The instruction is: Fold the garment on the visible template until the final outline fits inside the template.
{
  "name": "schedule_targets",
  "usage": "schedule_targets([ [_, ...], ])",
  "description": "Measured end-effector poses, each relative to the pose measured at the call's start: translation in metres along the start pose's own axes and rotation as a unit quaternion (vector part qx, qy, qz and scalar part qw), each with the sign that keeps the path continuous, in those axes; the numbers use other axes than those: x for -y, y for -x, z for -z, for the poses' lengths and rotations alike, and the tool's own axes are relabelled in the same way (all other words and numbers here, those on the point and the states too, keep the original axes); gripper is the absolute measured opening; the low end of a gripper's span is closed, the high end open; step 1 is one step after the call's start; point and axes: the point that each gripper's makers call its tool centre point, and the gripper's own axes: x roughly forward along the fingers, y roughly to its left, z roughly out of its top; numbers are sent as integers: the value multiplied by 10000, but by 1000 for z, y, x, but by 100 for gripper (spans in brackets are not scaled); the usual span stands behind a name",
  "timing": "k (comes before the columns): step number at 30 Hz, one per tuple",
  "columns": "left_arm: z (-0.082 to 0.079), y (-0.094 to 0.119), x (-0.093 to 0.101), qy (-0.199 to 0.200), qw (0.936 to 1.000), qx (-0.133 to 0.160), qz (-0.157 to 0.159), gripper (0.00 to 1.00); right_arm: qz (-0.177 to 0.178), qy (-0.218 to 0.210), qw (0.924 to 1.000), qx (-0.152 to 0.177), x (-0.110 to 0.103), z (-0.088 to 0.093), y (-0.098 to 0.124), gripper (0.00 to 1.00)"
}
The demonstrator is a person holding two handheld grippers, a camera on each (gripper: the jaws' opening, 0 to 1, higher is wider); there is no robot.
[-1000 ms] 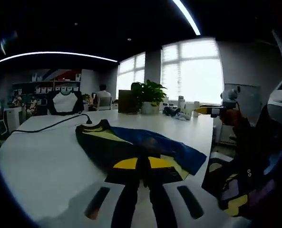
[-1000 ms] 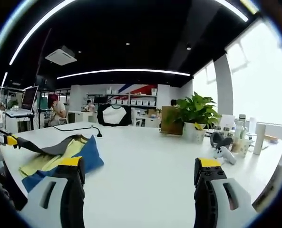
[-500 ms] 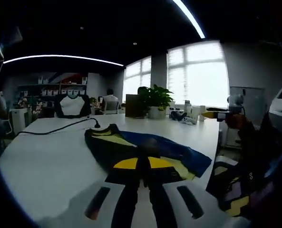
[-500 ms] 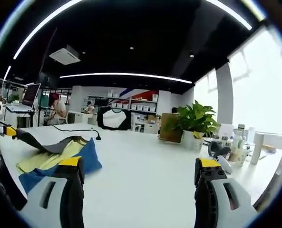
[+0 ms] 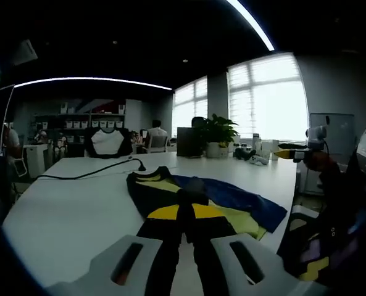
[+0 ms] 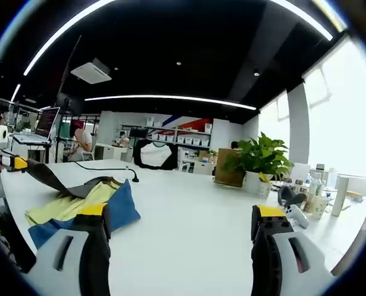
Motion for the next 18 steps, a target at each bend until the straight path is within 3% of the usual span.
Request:
schedule_targets([
  [18, -1, 14, -40, -87, 9980, 58, -625, 5, -264, 31, 9993, -253, -21, 11, -9, 98],
])
